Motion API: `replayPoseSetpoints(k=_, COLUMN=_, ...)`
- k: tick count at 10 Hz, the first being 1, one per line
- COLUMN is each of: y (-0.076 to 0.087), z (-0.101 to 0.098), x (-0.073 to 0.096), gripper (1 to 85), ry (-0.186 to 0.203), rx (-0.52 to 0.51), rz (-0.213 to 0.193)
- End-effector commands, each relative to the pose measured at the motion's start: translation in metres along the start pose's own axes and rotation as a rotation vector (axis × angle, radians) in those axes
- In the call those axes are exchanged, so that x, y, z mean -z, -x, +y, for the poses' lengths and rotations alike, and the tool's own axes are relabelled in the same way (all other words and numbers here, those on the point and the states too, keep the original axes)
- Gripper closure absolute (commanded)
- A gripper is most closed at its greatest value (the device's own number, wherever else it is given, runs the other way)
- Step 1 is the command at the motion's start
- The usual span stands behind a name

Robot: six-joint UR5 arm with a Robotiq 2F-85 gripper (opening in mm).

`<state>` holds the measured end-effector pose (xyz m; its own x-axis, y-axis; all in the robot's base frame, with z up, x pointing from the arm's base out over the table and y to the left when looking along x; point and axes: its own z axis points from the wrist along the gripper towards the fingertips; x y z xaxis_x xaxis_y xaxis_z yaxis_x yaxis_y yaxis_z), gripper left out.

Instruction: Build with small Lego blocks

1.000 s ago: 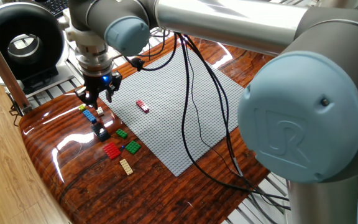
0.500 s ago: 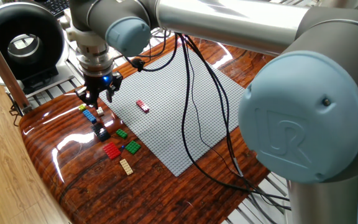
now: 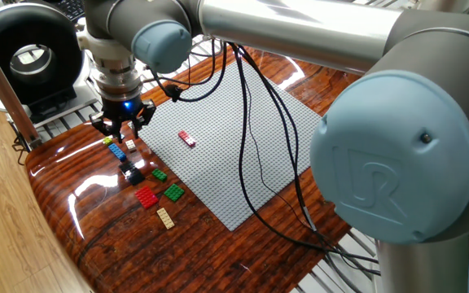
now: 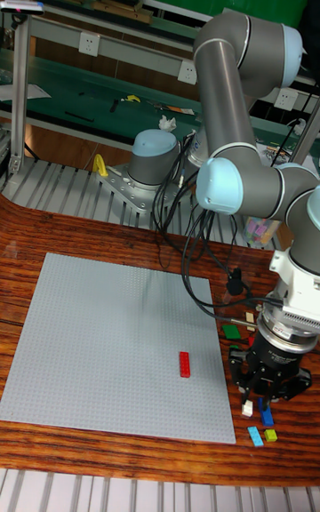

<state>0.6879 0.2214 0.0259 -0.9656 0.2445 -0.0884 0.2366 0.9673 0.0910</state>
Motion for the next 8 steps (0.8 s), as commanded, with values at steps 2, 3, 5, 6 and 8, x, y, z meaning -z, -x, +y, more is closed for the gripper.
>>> replayPoseSetpoints(k=2, y=0.0022, z=-0.002, x=0.0019, gripper=47.7, ry=-0.01, rx=0.033, rz=-0.005)
replayPoseSetpoints(k=3, y=0.0026, z=-0.0019, x=0.0019, gripper=47.7, ry=-0.01, rx=0.036, rz=-0.006)
replayPoseSetpoints(k=5, y=0.0017, z=-0.0001, x=0.0019, gripper=47.7, ry=-0.003, rx=0.031, rz=-0.003)
replayPoseSetpoints(k=6, y=0.0001, z=0.0029, x=0.0014, gripper=47.7, ry=0.007, rx=0.016, rz=0.002)
replayPoseSetpoints(k=8, y=-0.0056, z=0.004, x=-0.0005, gripper=47.7, ry=0.012, rx=-0.002, rz=0.013)
